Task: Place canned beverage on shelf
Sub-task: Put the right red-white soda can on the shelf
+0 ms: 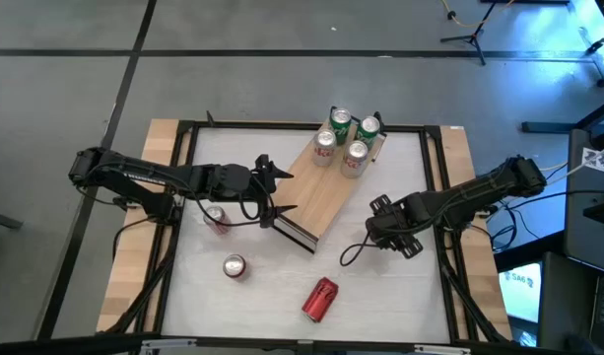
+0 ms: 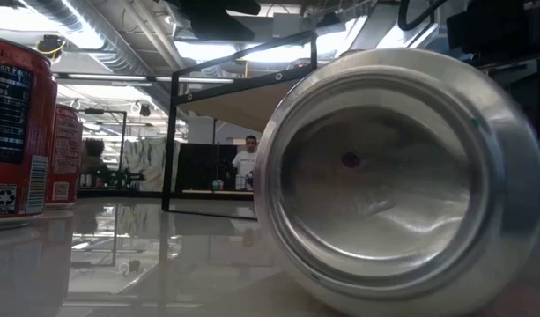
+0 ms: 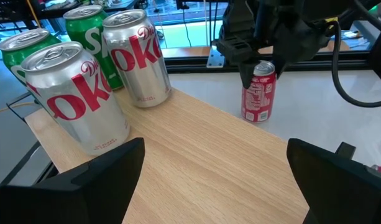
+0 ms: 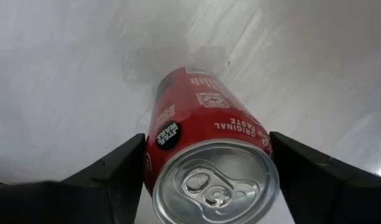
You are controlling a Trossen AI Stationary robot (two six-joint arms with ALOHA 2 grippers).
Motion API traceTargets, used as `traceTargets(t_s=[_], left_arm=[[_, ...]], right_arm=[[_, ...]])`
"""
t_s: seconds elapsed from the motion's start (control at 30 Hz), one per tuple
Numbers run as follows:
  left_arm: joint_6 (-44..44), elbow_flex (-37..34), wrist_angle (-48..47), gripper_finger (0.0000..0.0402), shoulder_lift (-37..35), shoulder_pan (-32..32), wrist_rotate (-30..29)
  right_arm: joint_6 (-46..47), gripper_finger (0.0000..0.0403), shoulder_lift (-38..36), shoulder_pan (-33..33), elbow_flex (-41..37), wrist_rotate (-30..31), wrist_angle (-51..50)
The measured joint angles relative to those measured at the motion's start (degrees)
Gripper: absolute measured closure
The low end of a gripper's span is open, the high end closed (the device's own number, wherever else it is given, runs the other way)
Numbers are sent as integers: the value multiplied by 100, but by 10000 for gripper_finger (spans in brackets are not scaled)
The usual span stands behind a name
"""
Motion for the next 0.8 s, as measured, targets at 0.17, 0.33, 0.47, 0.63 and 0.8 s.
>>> traceTargets(t_s=[0.17, 0.33, 0.47, 0.63, 0.8], left_arm=[[2, 0, 2, 17, 0, 0, 0], [2, 0, 4, 17, 0, 2, 0], [4, 0, 2, 17, 0, 2, 0], [3, 0, 2, 17, 0, 2, 0], [4, 0, 2, 17, 0, 2, 0]], right_arm=[[164, 116, -2, 0, 2, 0, -10], [853, 102, -2, 0, 2, -3, -30], [1691, 92, -2, 0, 0, -110, -26], [3076, 109, -2, 0, 2, -168, 15], [4726, 103, -2, -2, 2, -163, 75]])
